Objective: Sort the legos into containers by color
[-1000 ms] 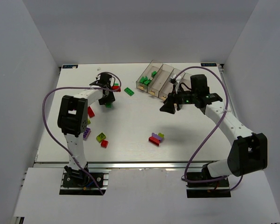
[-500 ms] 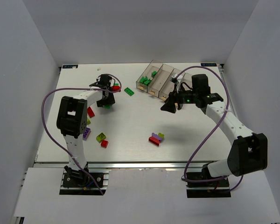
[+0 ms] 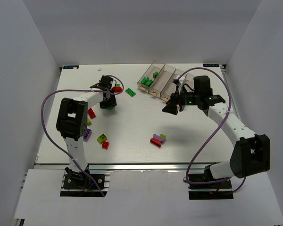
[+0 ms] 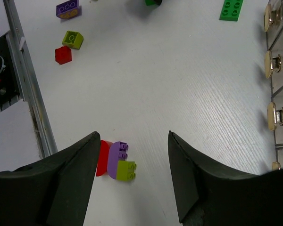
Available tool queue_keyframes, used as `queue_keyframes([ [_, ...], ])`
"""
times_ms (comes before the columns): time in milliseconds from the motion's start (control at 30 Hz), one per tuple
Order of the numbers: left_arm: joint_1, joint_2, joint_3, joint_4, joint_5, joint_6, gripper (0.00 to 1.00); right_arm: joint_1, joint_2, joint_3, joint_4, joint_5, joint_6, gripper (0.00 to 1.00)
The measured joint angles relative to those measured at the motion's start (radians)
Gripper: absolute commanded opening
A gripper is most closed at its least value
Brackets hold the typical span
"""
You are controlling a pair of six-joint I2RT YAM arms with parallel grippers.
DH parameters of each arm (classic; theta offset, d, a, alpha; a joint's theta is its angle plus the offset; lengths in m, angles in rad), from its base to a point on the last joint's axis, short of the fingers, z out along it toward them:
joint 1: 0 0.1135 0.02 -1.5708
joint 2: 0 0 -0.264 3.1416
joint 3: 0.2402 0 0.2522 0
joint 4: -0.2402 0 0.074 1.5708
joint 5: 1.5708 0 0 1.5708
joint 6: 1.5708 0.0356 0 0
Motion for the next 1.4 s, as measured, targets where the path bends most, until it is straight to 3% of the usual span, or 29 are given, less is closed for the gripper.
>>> queue_keyframes([
  [167, -0.019, -0.016, 0.001, 0.060, 0.162, -0.069, 0.17, -0.001, -0.008, -0.005, 0.000, 0.002, 0.000, 0.62],
  [233, -0.031, -0.023, 0.008, 0.116, 0.241, -0.125, 0.16, -0.003, -0.012, -0.004, 0.000, 0.002, -0.001, 0.53],
  [267, -0.035, -0.024, 0.014, 0.158, 0.283, -0.162, 0.15, -0.006, -0.012, -0.004, 0.000, 0.001, -0.003, 0.46],
  [300, -0.040, -0.023, 0.024, 0.210, 0.325, -0.200, 0.15, -0.009, -0.012, -0.004, -0.001, -0.001, -0.005, 0.27],
  [400, -0.056, 0.003, 0.102, 0.331, 0.416, -0.302, 0.14, -0.023, -0.012, -0.001, -0.005, -0.007, -0.006, 0.04],
  [633, -0.105, 0.287, 0.579, 0.485, 0.502, -0.442, 0.14, -0.056, -0.012, 0.016, -0.005, -0.025, 0.004, 0.04],
  [767, -0.129, 0.420, 0.735, 0.492, 0.505, -0.484, 0.16, -0.068, -0.013, 0.023, -0.004, -0.029, 0.006, 0.05],
  [933, -0.150, 0.510, 0.780, 0.474, 0.484, -0.511, 0.26, -0.087, -0.013, 0.023, -0.004, -0.032, 0.008, 0.06],
  [1067, -0.157, 0.546, 0.811, 0.440, 0.459, -0.508, 0.47, -0.099, -0.013, 0.023, -0.005, -0.033, 0.008, 0.07],
  [1200, -0.157, 0.548, 0.822, 0.409, 0.438, -0.497, 0.61, -0.105, -0.013, 0.023, -0.004, -0.040, 0.008, 0.09],
  [1300, -0.157, 0.548, 0.830, 0.398, 0.426, -0.488, 0.69, -0.105, -0.013, 0.023, -0.004, -0.045, 0.013, 0.11],
  [1400, -0.156, 0.548, 0.832, 0.389, 0.416, -0.481, 0.70, -0.105, -0.013, 0.023, -0.004, -0.050, 0.019, 0.14],
])
